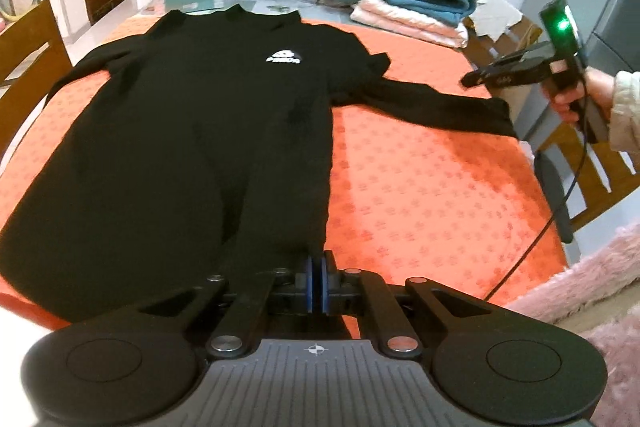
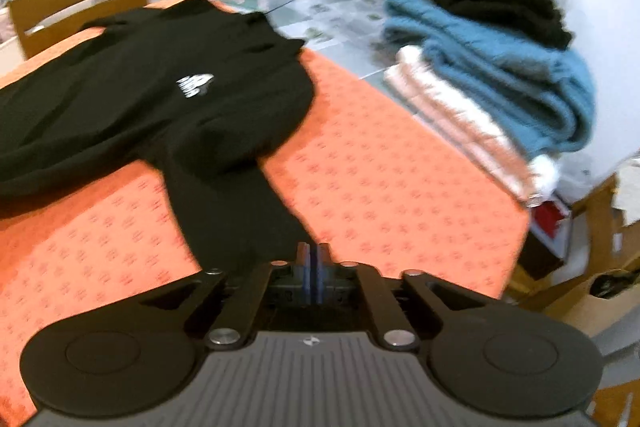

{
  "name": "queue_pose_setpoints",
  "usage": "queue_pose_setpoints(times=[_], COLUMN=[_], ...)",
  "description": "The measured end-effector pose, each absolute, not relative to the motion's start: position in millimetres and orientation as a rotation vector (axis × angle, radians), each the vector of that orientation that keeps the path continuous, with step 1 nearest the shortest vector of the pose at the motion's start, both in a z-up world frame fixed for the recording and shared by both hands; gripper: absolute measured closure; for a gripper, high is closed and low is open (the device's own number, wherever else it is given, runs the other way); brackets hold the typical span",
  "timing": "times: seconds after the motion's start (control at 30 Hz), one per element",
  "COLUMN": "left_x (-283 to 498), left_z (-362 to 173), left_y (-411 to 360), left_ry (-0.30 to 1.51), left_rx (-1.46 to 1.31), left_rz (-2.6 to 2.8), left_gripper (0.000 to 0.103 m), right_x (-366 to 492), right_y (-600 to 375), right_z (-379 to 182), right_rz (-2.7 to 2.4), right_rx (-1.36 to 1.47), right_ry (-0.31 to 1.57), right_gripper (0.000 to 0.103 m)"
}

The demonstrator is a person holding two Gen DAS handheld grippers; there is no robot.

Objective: Fold clothes

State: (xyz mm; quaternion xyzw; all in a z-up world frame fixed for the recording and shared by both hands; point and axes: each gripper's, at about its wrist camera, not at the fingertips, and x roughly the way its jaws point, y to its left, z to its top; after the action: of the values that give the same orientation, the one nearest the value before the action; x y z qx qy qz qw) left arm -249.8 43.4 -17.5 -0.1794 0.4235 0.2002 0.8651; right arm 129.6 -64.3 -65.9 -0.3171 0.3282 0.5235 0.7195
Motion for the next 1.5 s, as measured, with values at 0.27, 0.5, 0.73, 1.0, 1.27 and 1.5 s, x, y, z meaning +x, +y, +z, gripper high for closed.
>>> queue_pose_setpoints(times=[0.27,0.5,0.73,1.0,1.27,1.5], left_x=[-252,-252,-238,-222,-236,-242], left_z=[-13,-16,-18,-60,-44,-25], left_y=[32,33,19,16,19,30], left_ry=[0.878,0.885,0.904,1.012,0.944,0.871], left_rx=[-0.388,-0.407,-0.399,-0.517,-0.505,-0.5], left_rz=[0.436,0.463,0.312,0.177,0.29,0.399], left_gripper=[0.097,0.097,0.096,0.092,0.054,0.038], right_x=[118,141,148,154,134,121], right_y=[-38,-32,-86,-115,-137,-181], right_z=[-104,-109,-45,-56,-68,-71], right_rz=[1.202,1.253,1.174,1.115,1.045,0.951], right_rx=[-0.91,-0.804,-0.73,-0.713,-0.633,-0.449], right_ry=[0.678,0.838,0.765,0.888,0.913,0.94], right_gripper=[0.066,0.099,0.1,0.098,0.069,0.056])
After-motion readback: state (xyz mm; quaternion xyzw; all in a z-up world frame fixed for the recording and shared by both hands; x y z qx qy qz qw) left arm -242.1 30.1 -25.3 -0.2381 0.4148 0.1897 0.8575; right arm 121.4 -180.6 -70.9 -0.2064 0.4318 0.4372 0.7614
